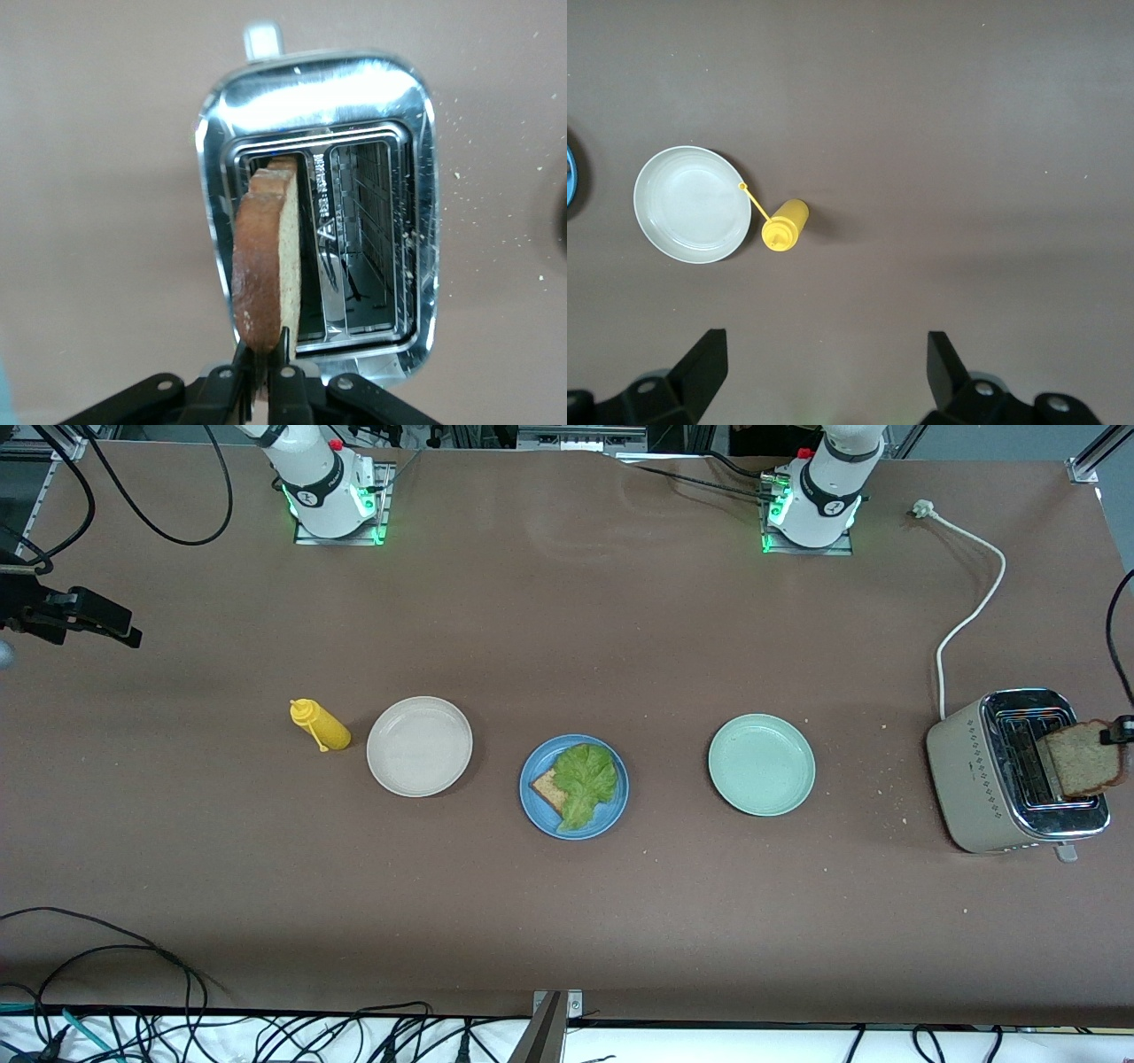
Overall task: Make sandwich in blue plate with both arms
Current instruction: 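Lift the bread slice out of the toaster with the left gripper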
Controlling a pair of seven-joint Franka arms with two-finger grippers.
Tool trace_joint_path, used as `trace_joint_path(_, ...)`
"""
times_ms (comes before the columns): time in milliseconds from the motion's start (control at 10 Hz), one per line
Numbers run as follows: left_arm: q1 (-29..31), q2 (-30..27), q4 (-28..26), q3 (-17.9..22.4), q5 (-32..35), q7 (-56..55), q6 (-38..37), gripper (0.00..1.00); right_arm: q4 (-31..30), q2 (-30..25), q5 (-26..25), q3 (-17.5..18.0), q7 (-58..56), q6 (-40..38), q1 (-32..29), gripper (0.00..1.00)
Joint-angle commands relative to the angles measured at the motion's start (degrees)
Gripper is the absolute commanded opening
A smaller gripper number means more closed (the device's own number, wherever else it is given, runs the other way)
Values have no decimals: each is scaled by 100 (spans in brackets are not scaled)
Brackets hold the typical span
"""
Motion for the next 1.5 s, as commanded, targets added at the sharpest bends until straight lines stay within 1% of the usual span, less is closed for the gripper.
trace_joint_path(0,23,-905,-75,1,-123,121,-628,0,194,65,-29,-16,-2,-127,-2,100)
trace_joint_path(100,23,-1168,-75,1,-237,112,-902,0,194,74,-38,-16,-2,-127,-2,100)
trace_joint_path(299,-20,-1460,-83,-17,-885,-333,-1219,0,194,74,-38,-7,-2,-119,-2,100)
trace_joint_path(399,-108,-1461,-83,-243,-1036,-936,-1438,0,194,74,-47,-7,7,-119,-2,100)
trace_joint_path(499,-108,-1443,-136,-637,-1072,-1665,-1528,0,194,74,-47,-7,7,-119,-2,100)
trace_joint_path(599,-108,-1382,-188,-945,-1316,-2342,-1555,0,194,74,-64,-7,15,-119,-2,100)
trace_joint_path(798,-117,-1294,-320,-1237,-2281,-3364,-1555,0,194,169,-117,-15,24,-84,-28,100)
trace_joint_path(898,-274,-1233,-417,-1352,-2503,-3673,-1520,0,194,188,-213,-16,24,-83,-89,100)
trace_joint_path(998,-667,-1136,-444,-1361,-2540,-4146,-1441,0,194,231,-335,-42,16,-57,-133,100)
trace_joint_path(1098,-949,-1048,-453,-1362,-2775,-4577,-1206,0,211,336,-371,-51,15,152,-160,100)
trace_joint_path(1297,-1442,-829,-505,-1362,-3443,-5412,-548,0,211,381,-372,-51,15,277,-160,100)
trace_joint_path(1397,-1697,-810,-662,-1362,-3681,-5634,-109,0,211,381,-363,-51,-2,286,-160,100)
